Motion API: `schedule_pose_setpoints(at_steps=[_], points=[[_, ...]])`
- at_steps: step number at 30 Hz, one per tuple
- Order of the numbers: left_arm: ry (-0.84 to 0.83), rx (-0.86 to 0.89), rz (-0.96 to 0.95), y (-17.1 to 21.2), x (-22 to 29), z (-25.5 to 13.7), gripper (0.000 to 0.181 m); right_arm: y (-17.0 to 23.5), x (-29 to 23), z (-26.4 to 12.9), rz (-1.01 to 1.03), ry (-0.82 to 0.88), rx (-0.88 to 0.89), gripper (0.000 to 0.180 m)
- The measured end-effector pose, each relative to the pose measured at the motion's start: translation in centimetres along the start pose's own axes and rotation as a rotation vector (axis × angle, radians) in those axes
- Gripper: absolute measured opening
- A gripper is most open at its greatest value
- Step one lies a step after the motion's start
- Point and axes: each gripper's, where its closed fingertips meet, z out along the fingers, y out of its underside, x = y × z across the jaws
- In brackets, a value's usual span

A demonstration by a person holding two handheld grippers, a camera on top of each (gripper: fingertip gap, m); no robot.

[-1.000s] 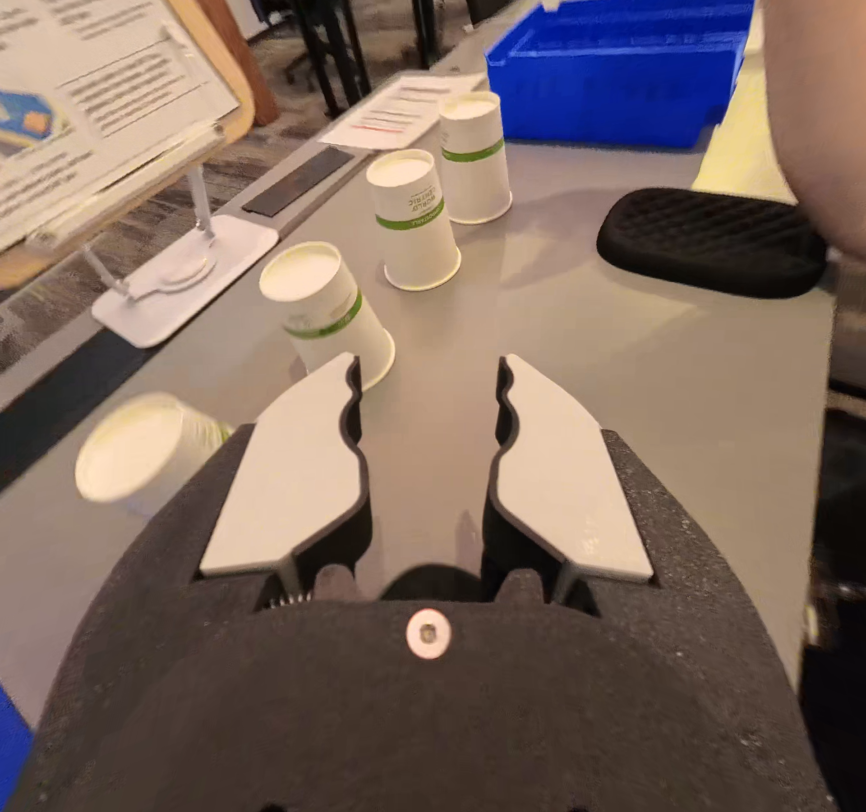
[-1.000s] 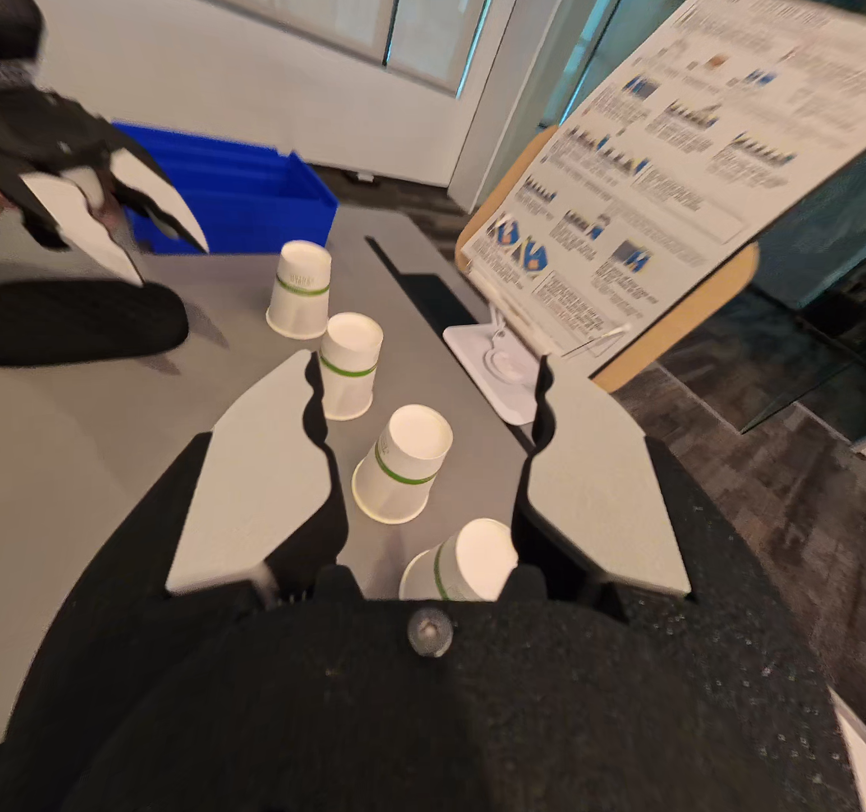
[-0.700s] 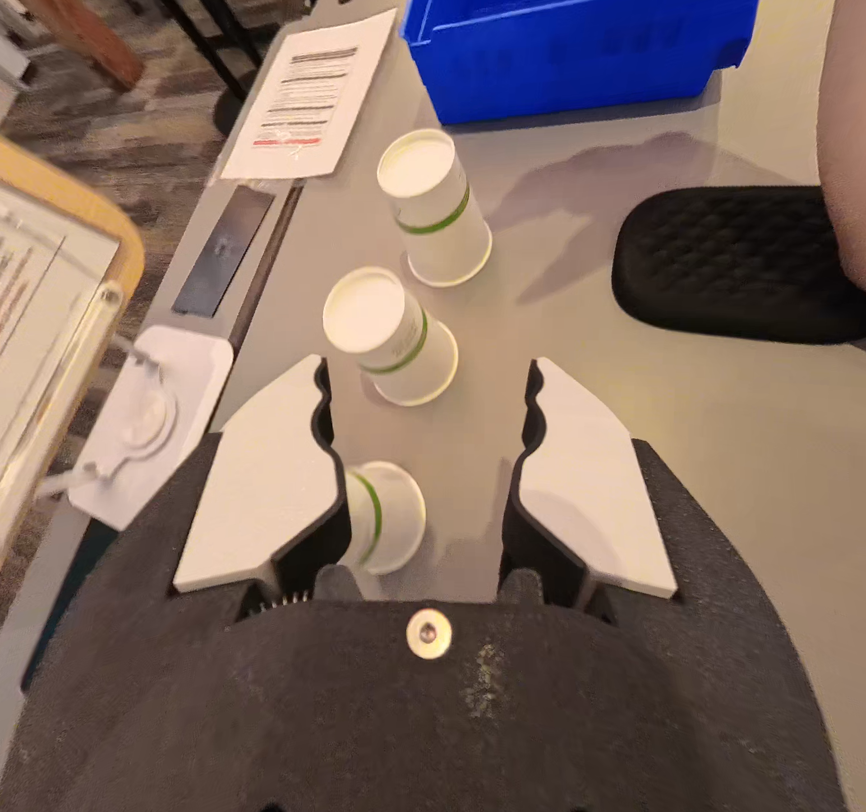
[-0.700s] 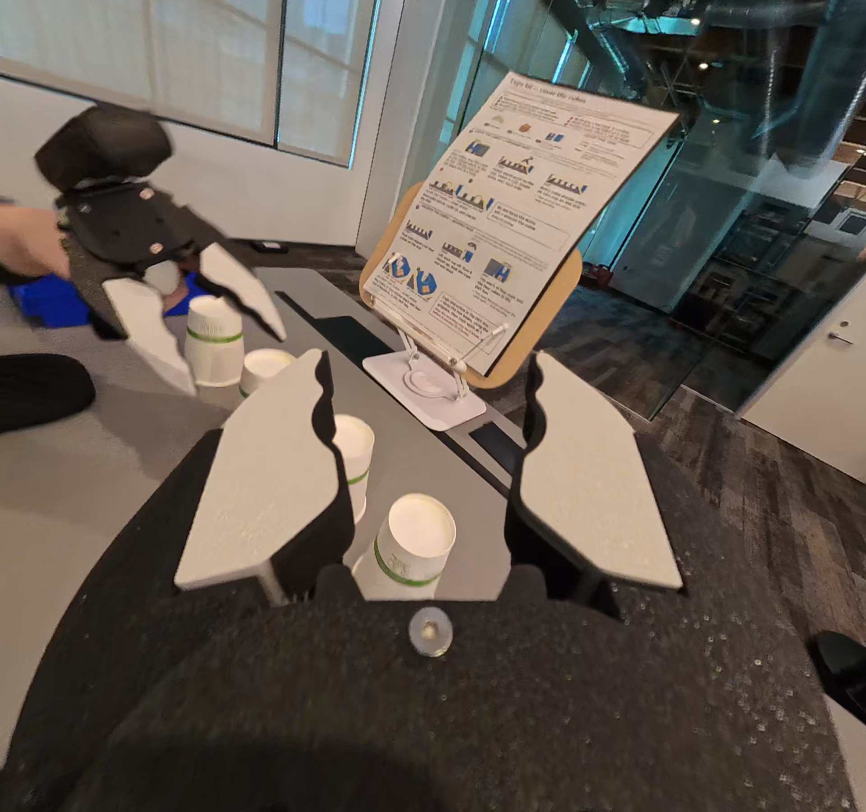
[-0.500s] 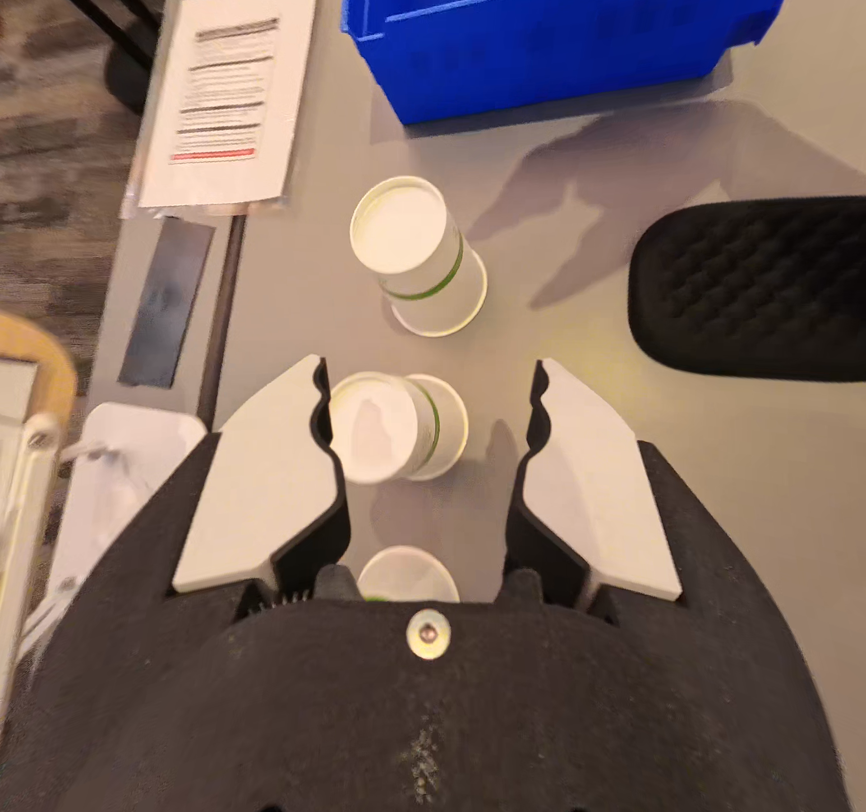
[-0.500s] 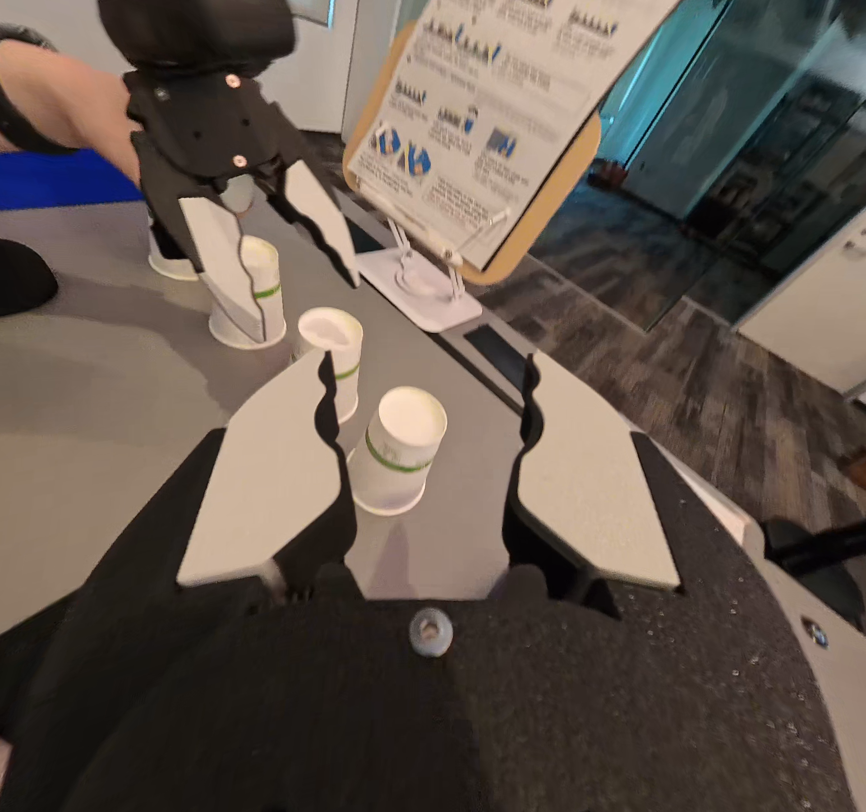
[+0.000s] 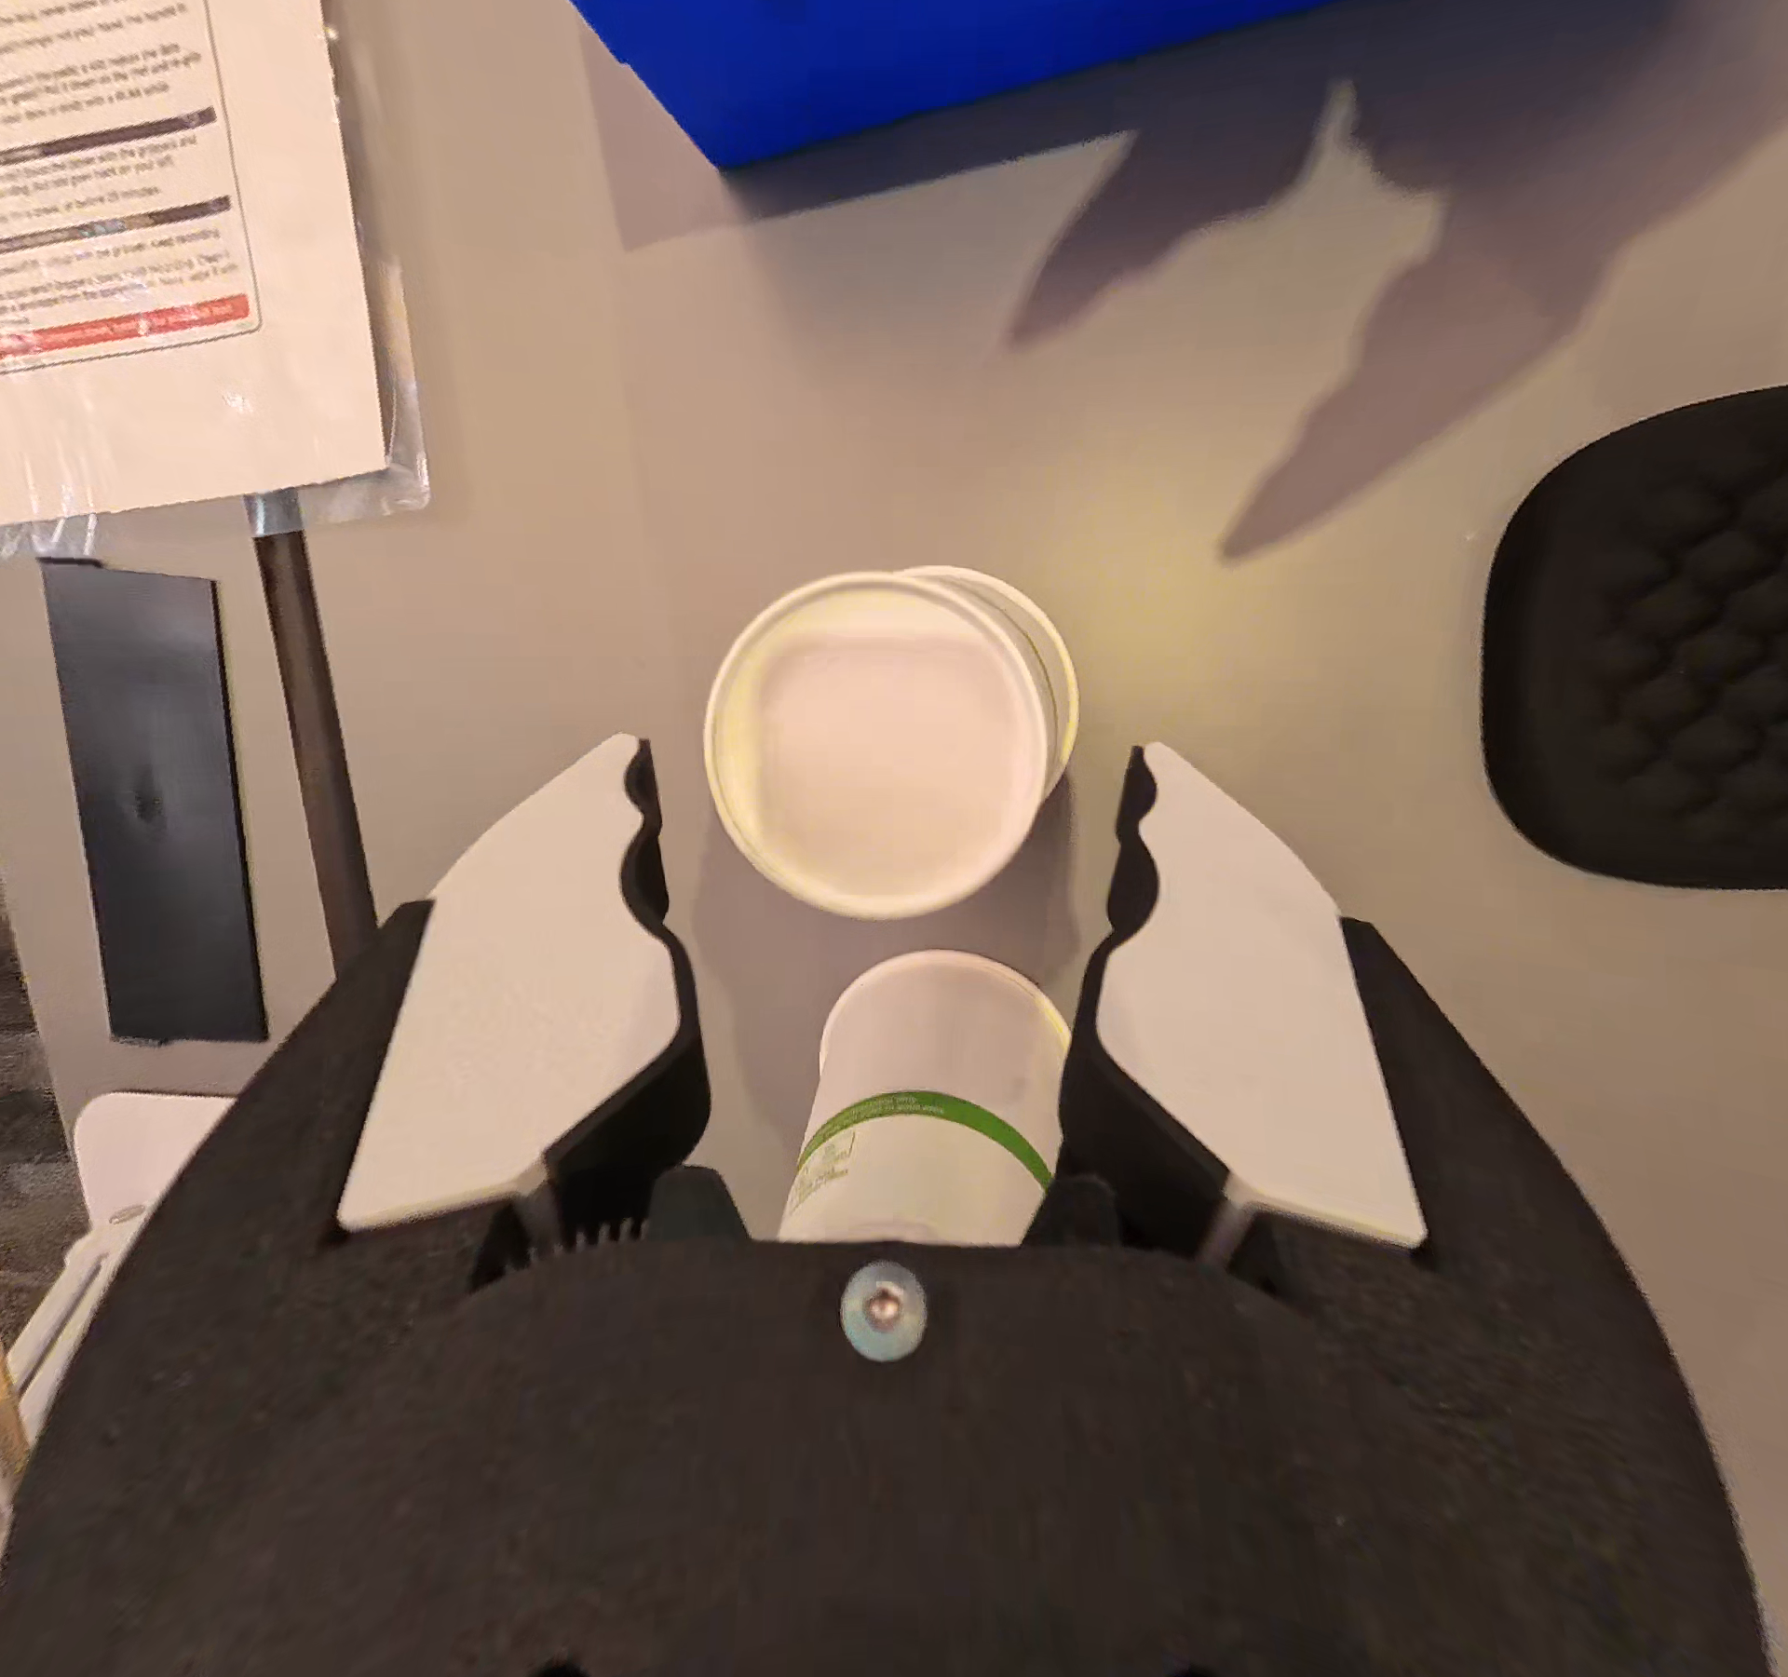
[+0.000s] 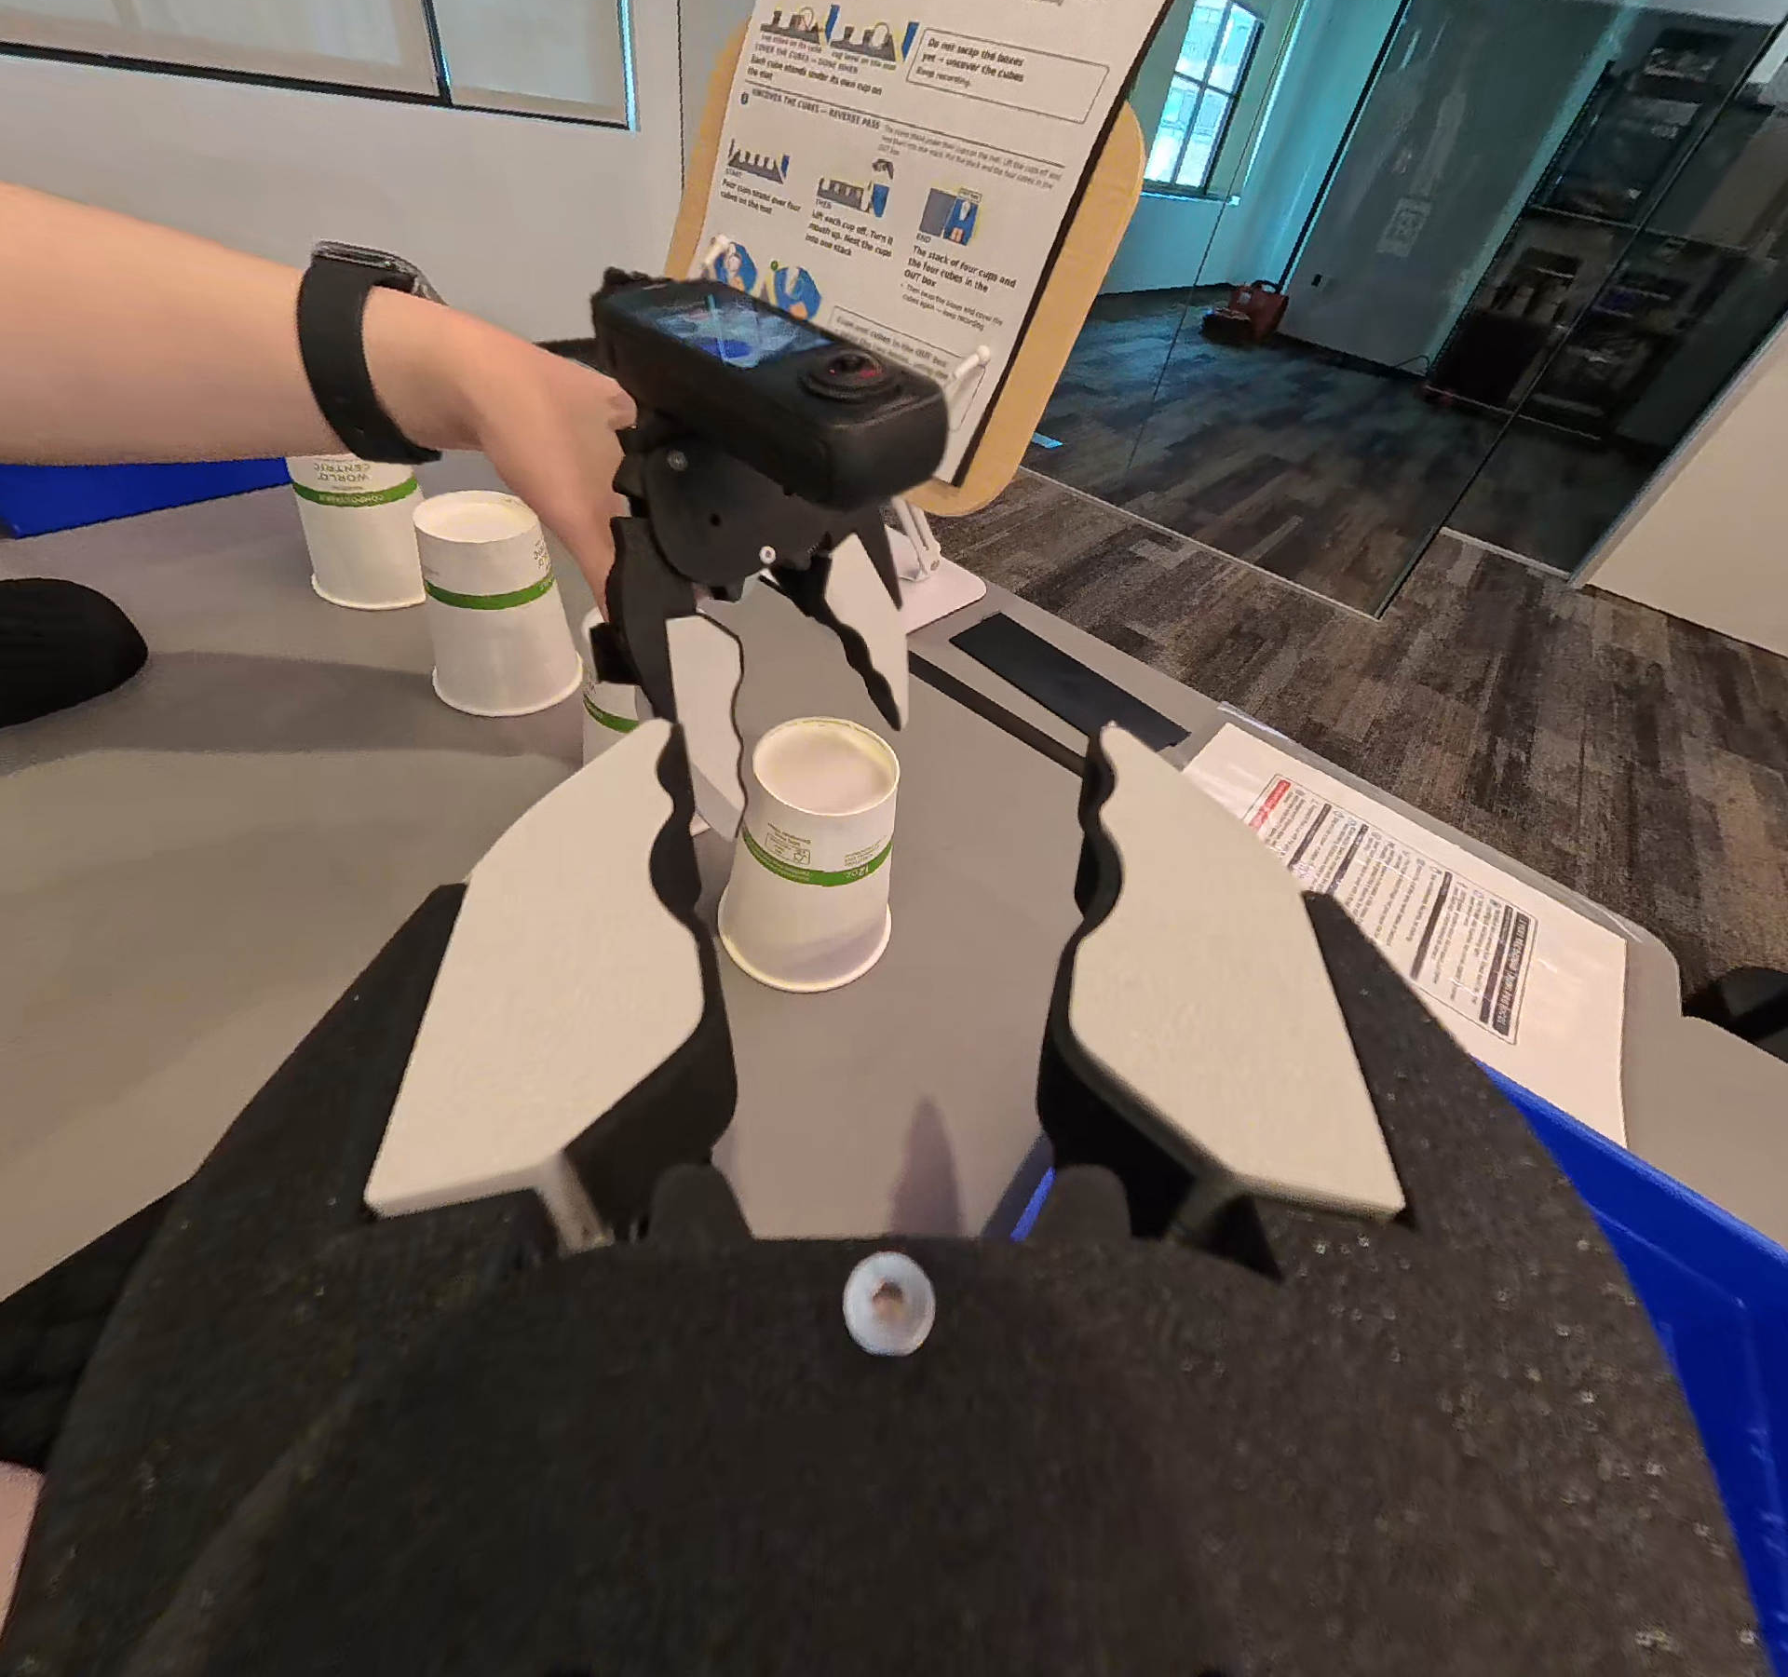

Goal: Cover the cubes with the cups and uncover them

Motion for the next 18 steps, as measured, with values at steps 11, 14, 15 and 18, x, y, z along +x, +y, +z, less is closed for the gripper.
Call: schedule_pose_setpoints(at_steps=[11, 14, 15, 18], points=[[0.018, -0.125, 0.027, 0.6, 0.0, 2.0, 0.081, 0.6, -0.5, 0.4, -0.003, -0.041, -0.016, 0.075], [0.019, -0.153, 0.023, 0.9, -0.1, 2.3, 0.081, 0.6, -0.5, 0.3, -0.002, -0.044, -0.008, 0.074], [0.022, -0.155, 0.019, 0.9, -0.2, 2.4, 0.079, 0.6, -0.5, 0.3, -0.001, -0.045, -0.006, 0.074], [0.027, -0.154, 0.019, 0.9, -0.2, 2.4, 0.079, 0.6, -0.5, 0.0, 0.004, -0.049, 0.003, 0.074]])
